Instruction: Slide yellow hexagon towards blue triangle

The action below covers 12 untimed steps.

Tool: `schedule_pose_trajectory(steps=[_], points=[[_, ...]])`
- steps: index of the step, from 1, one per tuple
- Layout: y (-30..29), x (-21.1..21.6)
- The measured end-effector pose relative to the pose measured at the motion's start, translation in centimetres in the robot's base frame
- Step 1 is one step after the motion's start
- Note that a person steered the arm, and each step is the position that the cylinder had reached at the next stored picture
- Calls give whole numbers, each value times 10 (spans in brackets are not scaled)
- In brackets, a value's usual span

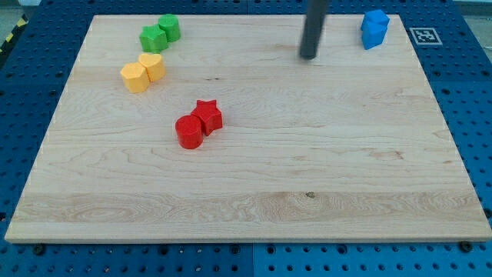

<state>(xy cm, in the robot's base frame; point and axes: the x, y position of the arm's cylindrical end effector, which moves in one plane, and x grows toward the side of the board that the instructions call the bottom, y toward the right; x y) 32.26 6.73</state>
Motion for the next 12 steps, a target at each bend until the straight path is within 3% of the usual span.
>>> schedule_pose_trajectory(steps=[2, 5, 12], points=[[-172, 88], [-290, 95], [-231, 21]])
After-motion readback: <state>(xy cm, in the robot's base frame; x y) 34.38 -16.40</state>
